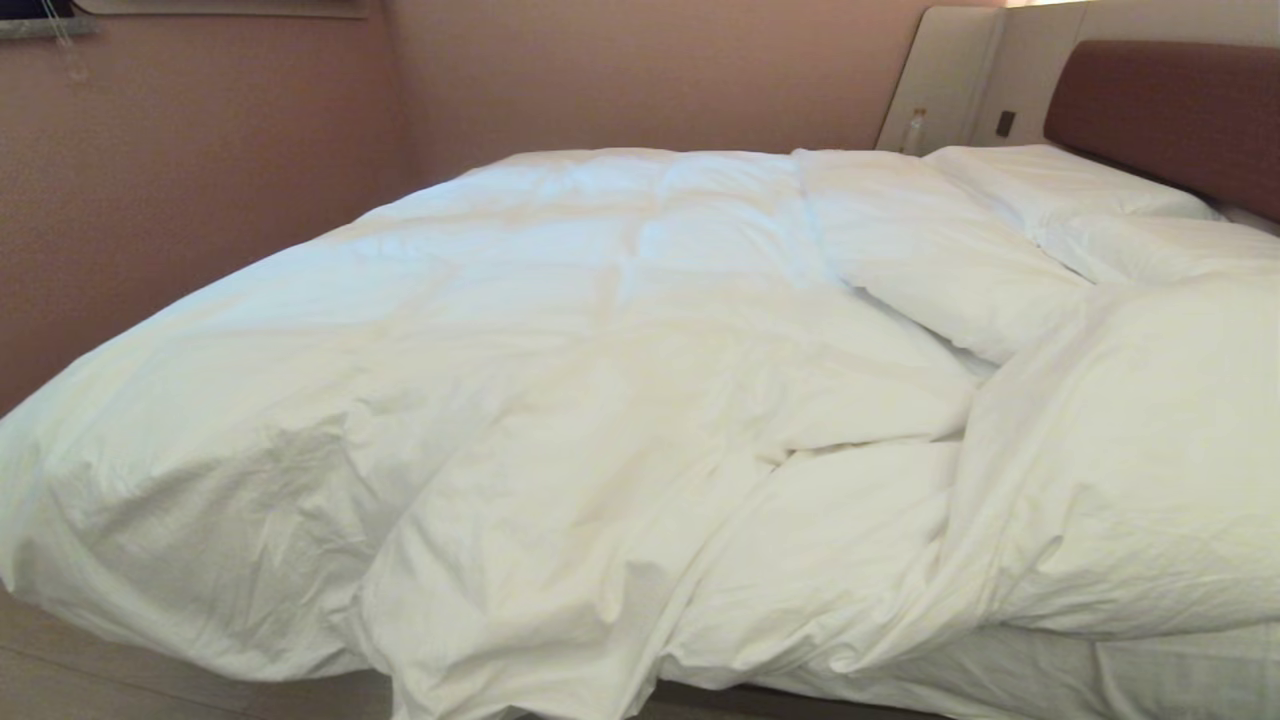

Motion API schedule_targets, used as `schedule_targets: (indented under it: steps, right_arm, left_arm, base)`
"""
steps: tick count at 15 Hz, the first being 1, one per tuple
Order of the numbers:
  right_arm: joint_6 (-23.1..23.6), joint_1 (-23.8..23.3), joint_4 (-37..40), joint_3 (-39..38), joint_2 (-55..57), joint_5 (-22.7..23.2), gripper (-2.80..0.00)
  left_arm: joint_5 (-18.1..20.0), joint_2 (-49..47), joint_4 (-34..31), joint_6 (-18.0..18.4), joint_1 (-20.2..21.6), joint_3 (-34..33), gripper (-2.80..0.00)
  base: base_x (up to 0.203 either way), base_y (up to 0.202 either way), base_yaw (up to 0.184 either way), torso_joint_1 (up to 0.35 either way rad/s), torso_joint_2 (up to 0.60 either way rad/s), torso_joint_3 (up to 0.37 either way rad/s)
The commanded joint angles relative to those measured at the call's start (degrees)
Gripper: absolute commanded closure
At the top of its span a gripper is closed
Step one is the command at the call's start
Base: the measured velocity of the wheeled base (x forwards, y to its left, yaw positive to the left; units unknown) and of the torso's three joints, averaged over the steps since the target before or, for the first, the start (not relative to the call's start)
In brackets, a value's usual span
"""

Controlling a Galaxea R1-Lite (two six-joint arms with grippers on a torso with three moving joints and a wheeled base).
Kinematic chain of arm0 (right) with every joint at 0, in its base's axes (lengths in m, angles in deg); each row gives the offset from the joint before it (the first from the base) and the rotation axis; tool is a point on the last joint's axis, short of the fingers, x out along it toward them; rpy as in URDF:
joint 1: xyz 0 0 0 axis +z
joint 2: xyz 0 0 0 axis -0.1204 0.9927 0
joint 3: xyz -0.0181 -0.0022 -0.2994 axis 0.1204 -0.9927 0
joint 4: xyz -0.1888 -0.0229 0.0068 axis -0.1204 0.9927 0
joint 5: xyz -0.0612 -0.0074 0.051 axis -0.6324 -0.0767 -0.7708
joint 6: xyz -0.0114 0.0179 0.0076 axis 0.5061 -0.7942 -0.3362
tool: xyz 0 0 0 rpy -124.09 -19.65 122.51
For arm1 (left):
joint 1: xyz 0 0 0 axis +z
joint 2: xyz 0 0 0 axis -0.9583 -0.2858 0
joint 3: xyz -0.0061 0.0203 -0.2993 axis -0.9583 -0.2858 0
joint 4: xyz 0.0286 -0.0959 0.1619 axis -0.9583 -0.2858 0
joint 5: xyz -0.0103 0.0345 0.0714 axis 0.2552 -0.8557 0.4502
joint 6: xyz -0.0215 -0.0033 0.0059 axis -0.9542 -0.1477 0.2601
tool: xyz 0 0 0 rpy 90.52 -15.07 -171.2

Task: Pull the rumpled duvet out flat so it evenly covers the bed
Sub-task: Hold the folded corner of the quilt

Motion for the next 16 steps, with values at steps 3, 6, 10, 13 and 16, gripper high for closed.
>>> schedule_targets:
  steps: [3,6,10,13,16]
  right_arm:
    - [0.02,0.00,0.04,0.00,0.07,0.01,0.00]
    - [0.02,0.00,0.04,0.00,0.07,0.01,0.00]
    - [0.02,0.00,0.04,0.00,0.07,0.01,0.00]
    - [0.02,0.00,0.04,0.00,0.07,0.01,0.00]
    - [0.02,0.00,0.04,0.00,0.07,0.01,0.00]
  left_arm:
    - [0.02,0.02,0.00,0.05,0.01,0.00,0.00]
    - [0.11,0.02,0.00,0.05,0.01,0.00,0.00]
    - [0.11,0.02,0.09,-0.03,0.01,0.00,0.00]
    - [0.11,0.02,0.09,0.05,0.01,0.00,0.00]
    - [0.11,0.02,0.00,0.05,0.01,0.00,0.00]
  base:
    - [0.000,-0.192,0.002,0.005,0.00,0.002]
    - [0.000,-0.105,-0.003,0.006,0.00,0.001]
    - [0.000,0.000,0.000,0.000,0.00,0.000]
    - [0.000,0.000,0.000,0.000,0.00,0.000]
    - [0.000,0.000,0.000,0.000,0.00,0.000]
